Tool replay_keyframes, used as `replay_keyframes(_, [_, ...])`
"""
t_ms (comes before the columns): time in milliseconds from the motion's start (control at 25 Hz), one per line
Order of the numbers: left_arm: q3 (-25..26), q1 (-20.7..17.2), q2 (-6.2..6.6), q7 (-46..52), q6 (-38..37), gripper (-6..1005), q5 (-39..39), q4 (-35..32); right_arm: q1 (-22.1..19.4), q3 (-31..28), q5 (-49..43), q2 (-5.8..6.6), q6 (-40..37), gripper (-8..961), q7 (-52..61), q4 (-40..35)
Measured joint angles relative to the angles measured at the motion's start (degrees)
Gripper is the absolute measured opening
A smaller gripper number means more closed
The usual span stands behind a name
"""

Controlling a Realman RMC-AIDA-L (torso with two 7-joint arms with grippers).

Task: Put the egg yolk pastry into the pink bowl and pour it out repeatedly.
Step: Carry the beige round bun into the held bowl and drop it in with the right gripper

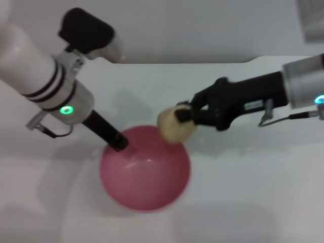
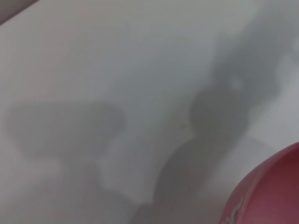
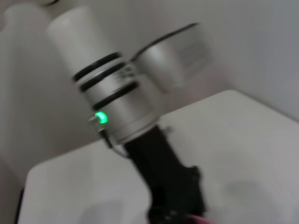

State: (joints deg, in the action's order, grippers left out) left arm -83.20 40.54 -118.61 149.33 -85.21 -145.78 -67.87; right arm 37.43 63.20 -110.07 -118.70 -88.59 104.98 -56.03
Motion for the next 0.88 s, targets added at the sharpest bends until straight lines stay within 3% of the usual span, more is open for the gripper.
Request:
replay_keyframes(160, [-1.41,0.68,0.04,0.07,0.83,16,2.7,0.05,1.61,5.71,0.0,-0.01,1.4,75,-1.09,0.61])
replay_keyframes(480, [-1.1,1.45,0.07,0.31,1.81,26,3.69,0.44,3.87,13.53,-1.72,0.13,0.99,148,4.5,0.63])
replay_keyframes(720, [-1.05,1.46,0.18,0.35,2.27,34,4.0,0.47,2.51,13.0,-4.05,0.08,1.81,203,7.79,-2.34])
replay_keyframes(880, [-1.65,1.42,0.11,0.35,2.46,39,4.24,0.47,-0.39,7.32,-3.32,0.04,3.74,278,9.44,-5.45])
